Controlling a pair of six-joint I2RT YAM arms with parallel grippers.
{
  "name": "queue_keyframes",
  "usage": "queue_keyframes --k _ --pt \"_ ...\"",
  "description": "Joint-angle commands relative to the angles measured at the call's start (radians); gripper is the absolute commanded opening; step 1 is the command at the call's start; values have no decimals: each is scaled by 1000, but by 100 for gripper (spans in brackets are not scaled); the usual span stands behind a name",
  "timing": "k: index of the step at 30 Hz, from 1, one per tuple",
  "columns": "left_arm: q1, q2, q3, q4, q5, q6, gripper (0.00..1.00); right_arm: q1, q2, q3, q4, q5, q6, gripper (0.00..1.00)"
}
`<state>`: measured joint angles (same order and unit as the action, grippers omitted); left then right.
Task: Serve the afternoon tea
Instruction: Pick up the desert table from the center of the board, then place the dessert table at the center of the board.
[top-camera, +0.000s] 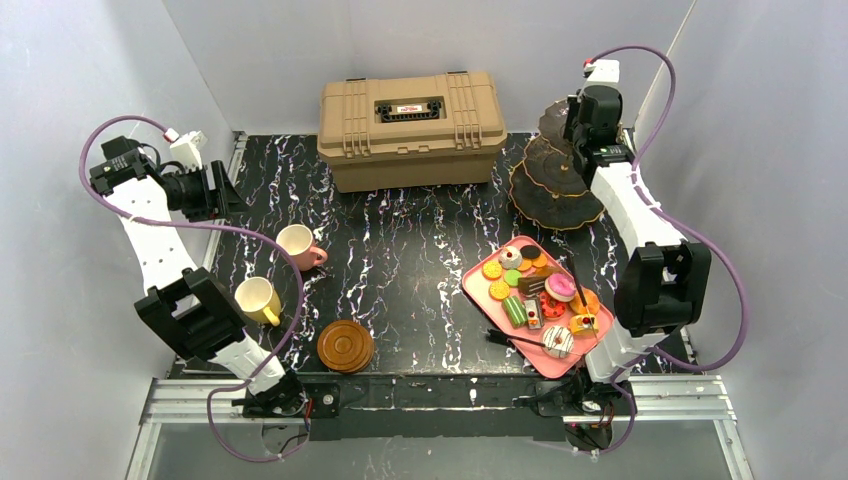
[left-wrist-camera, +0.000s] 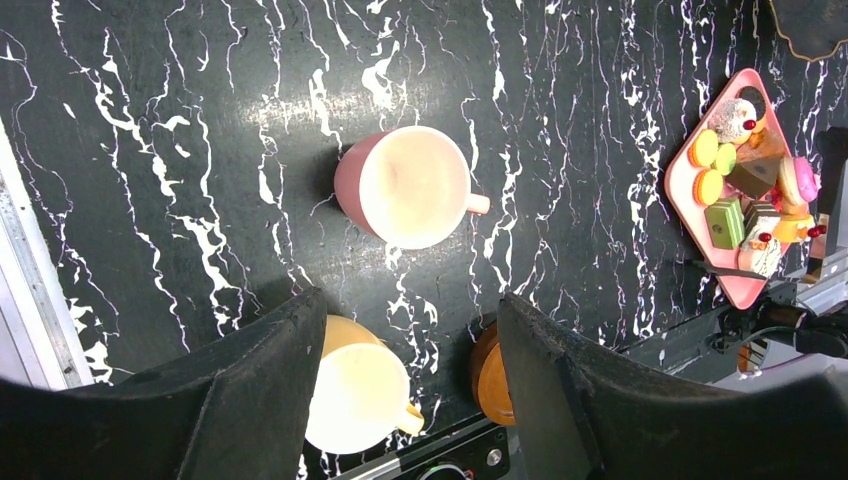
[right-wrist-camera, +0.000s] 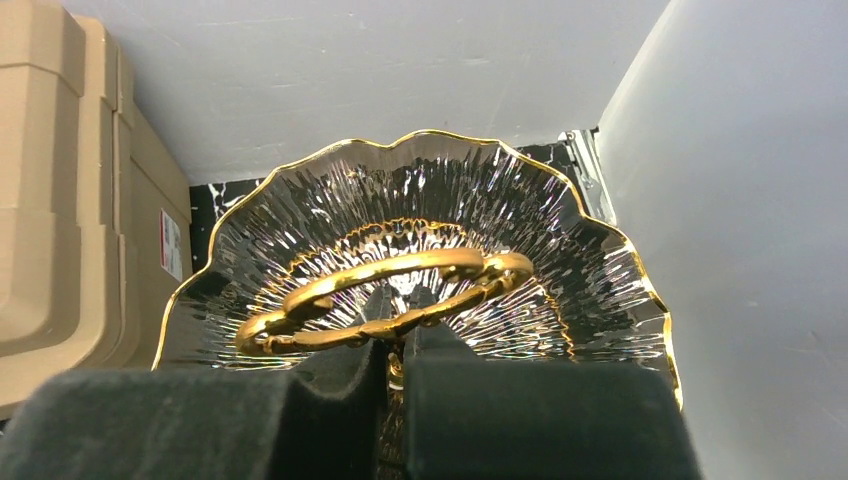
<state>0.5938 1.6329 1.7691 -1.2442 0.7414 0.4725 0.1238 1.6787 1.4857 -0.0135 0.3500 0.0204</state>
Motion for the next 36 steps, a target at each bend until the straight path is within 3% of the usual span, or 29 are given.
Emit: queue_keyframes --k 1,12,19,30,36 --pt "7 -7 31 -39 16 14 62 -6 -31 125 81 -2 -18 1" --pt "9 -17 37 -46 32 12 62 28 -113 287 -117 23 21 1" --pt "9 -29 56 -69 40 18 62 148 -112 481 -438 158 15 1" --pt "8 -57 77 -96 61 6 62 333 -194 467 -606 70 144 1" --pt "9 -70 83 -112 67 9 62 460 -220 408 -613 46 201 1"
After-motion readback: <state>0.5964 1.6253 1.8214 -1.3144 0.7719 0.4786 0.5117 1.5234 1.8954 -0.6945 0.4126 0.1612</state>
